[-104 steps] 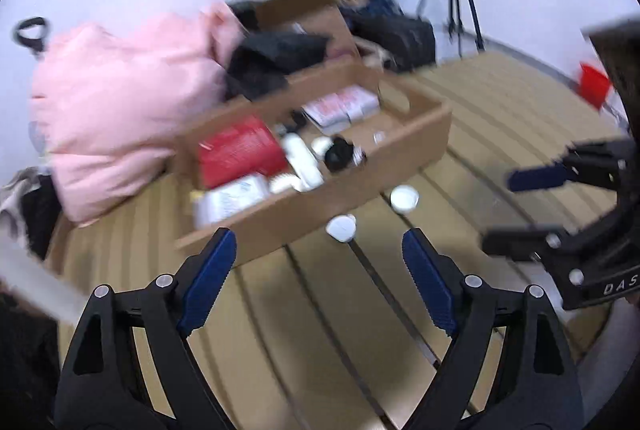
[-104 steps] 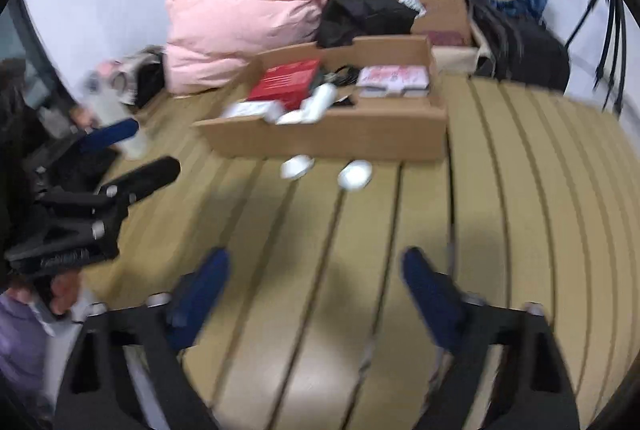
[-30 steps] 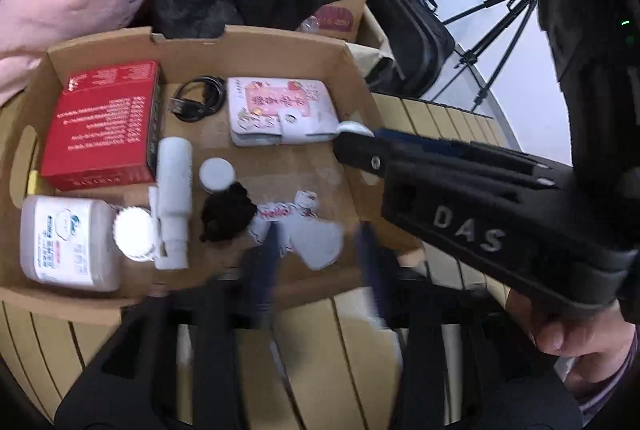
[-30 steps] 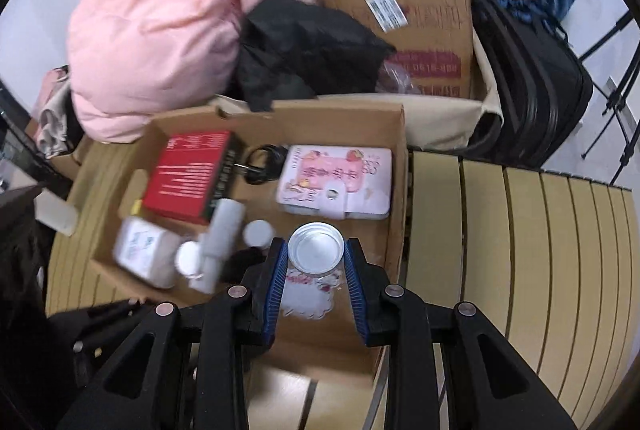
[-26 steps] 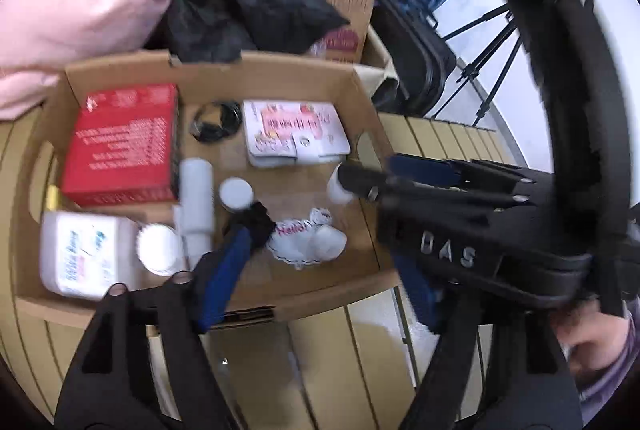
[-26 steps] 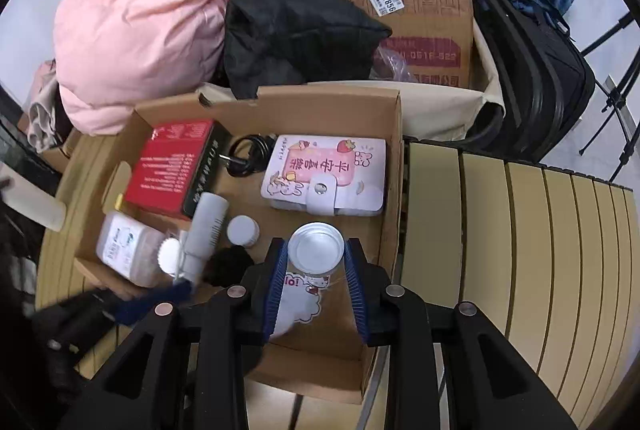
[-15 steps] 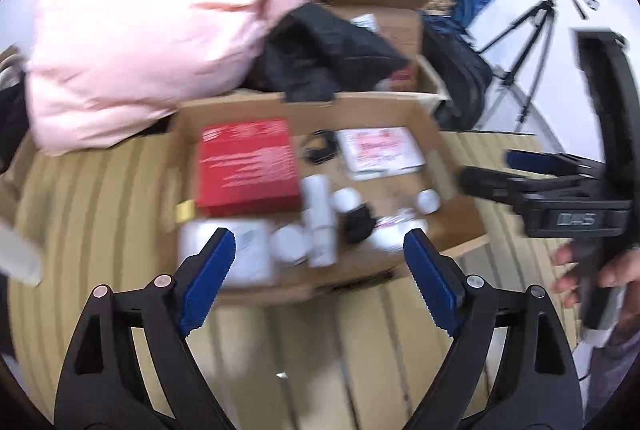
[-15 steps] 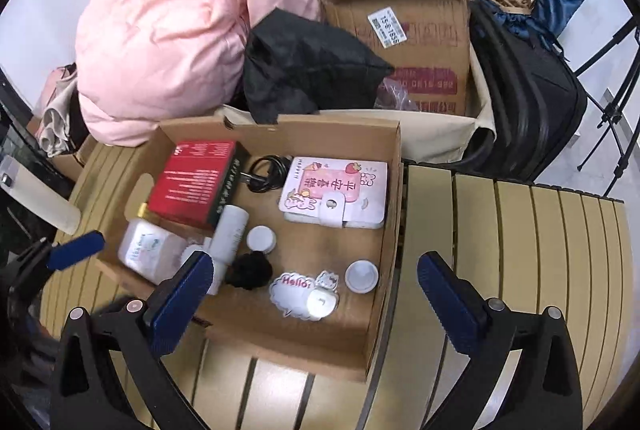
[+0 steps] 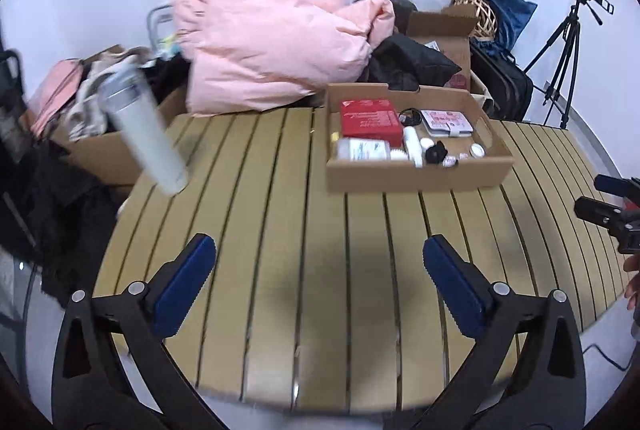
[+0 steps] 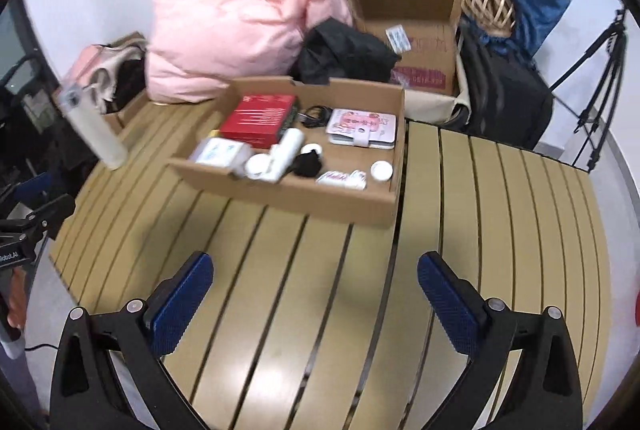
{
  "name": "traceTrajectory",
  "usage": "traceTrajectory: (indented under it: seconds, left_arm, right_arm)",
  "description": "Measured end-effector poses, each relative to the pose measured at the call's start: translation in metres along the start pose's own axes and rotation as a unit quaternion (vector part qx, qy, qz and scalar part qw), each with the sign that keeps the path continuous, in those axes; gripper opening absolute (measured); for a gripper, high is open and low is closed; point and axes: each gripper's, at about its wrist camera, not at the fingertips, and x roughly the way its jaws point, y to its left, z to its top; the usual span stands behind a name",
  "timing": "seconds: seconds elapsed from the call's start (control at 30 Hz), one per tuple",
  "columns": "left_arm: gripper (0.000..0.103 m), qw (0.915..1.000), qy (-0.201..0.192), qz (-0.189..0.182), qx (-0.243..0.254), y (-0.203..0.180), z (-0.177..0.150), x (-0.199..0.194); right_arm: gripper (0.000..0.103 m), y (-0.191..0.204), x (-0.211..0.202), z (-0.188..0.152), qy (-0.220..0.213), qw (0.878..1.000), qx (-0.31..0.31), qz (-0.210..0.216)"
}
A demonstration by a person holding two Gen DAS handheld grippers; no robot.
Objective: Organize objects
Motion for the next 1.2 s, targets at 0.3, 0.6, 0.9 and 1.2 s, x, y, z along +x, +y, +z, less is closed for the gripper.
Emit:
traceTrajectory:
  seconds: [0.3,0.6,0.9,1.2]
  left_arm:
    - [0.103,0.999,-0.038,-0.01,-0.023,0.001,-0.099,-0.117]
    - [0.103,0.9974,-0.067,-0.022,0.02,-0.02,-0.146,-0.164]
    - [0.103,0.9963,-0.084,-0.012,0.015,-0.016,-0.157,-0.187]
    - [0.103,0.9966,-0.079,-0.016,0.016,-0.02,-0.158,-0.184]
  right_arm:
    - [0.103,0.055,-0.092,-0.112,-0.045,0.998,0.027,0.018]
    - [0.103,0.112,-0.157,-0.191,-0.061,0.998,-0.002,0.003]
    - [0.103,0.141,-0.183,-0.201,-0.084,0.996,-0.024,0.006]
    - [0.103,0.141,-0.186,-0.206,-0.087,0.996,-0.019,-0.009]
